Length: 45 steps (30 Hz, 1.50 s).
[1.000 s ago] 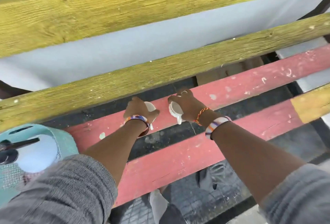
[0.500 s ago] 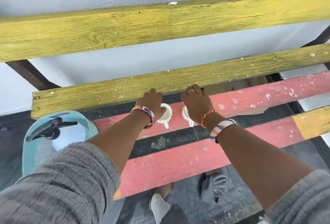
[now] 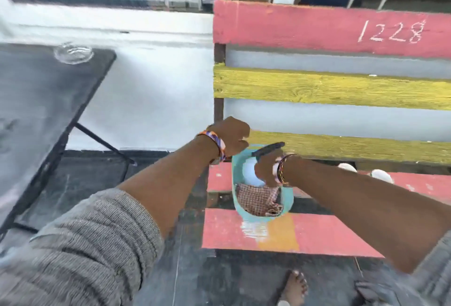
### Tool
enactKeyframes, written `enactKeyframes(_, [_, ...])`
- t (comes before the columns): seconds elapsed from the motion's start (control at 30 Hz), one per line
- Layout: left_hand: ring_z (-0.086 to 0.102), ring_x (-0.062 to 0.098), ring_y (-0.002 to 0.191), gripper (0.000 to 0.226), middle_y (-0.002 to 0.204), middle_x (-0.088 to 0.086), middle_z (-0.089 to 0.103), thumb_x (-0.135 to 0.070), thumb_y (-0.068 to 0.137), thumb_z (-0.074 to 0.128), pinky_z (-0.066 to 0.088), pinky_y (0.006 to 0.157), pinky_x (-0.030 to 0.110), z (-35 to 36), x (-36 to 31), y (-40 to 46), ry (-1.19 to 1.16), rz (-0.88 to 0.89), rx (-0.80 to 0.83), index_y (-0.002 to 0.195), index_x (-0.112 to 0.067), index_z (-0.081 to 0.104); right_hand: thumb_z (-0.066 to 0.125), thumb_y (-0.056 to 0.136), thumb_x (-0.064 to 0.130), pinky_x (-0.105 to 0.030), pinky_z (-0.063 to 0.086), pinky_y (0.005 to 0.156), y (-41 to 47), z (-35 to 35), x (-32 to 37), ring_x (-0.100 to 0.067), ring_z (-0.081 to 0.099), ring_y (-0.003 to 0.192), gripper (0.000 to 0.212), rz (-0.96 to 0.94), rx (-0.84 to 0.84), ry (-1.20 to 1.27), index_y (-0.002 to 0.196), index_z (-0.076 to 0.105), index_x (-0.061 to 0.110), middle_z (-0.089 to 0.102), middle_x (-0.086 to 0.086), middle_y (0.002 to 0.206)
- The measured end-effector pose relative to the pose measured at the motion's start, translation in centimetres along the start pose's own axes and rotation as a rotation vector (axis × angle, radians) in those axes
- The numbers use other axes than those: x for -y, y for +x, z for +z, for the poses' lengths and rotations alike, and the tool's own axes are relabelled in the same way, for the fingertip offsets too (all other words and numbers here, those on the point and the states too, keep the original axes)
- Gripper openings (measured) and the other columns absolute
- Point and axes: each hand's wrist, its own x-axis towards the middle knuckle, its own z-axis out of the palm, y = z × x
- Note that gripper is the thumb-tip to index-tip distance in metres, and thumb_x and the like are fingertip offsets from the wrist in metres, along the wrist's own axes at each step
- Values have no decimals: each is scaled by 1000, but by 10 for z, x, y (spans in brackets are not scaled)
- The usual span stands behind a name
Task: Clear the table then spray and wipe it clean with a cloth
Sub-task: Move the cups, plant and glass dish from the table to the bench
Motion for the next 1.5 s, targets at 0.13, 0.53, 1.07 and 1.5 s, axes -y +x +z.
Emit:
enactKeyframes(0.13, [58,29,111,29,121,6,61,-31,87,54,48,91,34,-41,85,-75,24,-155,-163,113,-19,60,48,92,10,-14,39,57,25,-102,73,-24,62,89,19,-105,-217,29,84,65,7,64,-12,96])
enactKeyframes(0.53, [53,34,117,36,126,14,56,-25,83,60,45,100,39,-120,296,-222,52,-591,-428,117,-14,60,43,90,21,-29,47,76,118,-294,190,-34,62,101,23,-164,-719,420,94,64,13,66,-11,109])
enactKeyframes(1.07, [49,32,120,42,140,13,37,-25,86,59,44,99,39,-171,514,-158,-128,-544,-373,125,-13,51,46,91,52,-48,15,113,326,-458,195,-36,17,143,59,438,-694,960,144,29,35,20,-21,154])
enactKeyframes(1.5, [0,38,145,108,150,35,12,-48,73,70,4,120,45,-232,724,-270,-87,-1164,-736,146,-2,4,55,92,31,-41,24,105,323,-510,269,-32,47,123,25,813,-890,1125,113,67,24,61,-12,126])
